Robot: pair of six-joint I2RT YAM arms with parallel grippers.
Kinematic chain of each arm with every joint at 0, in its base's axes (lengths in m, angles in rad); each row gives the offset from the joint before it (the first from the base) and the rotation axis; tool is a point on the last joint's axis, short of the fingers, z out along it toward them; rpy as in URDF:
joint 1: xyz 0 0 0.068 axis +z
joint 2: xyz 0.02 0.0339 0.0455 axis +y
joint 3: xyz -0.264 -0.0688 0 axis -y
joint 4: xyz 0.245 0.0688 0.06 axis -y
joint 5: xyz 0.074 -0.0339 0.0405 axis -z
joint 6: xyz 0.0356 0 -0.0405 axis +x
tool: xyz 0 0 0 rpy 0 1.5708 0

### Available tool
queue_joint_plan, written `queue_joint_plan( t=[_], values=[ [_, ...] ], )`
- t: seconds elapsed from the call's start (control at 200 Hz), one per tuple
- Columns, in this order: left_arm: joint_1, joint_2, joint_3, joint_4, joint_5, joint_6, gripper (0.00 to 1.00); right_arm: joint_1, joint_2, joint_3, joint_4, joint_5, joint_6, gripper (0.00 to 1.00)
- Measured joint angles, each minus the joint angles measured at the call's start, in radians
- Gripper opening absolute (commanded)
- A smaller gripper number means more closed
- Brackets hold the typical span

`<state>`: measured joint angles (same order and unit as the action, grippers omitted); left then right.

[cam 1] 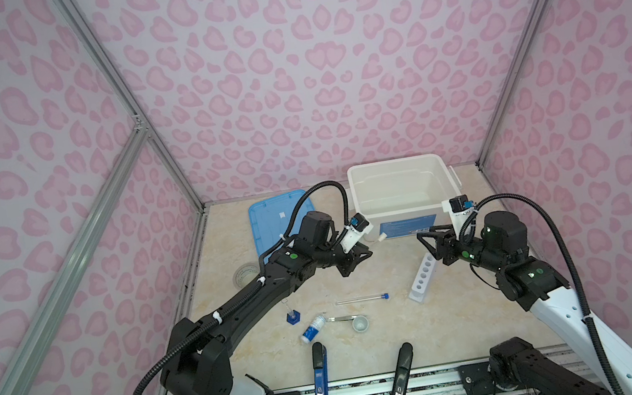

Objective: Organize the chemistry lab equipment
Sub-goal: 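Lift the white-capped tube with the left gripper while the right gripper approaches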

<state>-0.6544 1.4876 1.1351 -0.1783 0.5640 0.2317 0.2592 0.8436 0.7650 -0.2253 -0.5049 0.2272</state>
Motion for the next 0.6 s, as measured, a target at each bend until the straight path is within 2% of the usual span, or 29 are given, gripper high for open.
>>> queue_joint_plan(
  t=[0.27, 0.345, 0.6],
  values=[
    [0.019, -0.019, -0.011, 0.089, 0.145, -0.074, 0.2, 0.072, 0.049, 0.01, 0.107, -0.117, 0.054, 0.48],
    [0.02, -0.02, -0.011, 0.1, 0.166, -0.082, 0.2, 0.095, 0.067, 0.01, 0.14, -0.129, 0.072, 0.45],
    [0.02, -0.028, -0.014, 0.102, 0.2, -0.1, 0.2, 0.164, 0.148, 0.021, 0.258, -0.158, 0.111, 0.44]
  ],
)
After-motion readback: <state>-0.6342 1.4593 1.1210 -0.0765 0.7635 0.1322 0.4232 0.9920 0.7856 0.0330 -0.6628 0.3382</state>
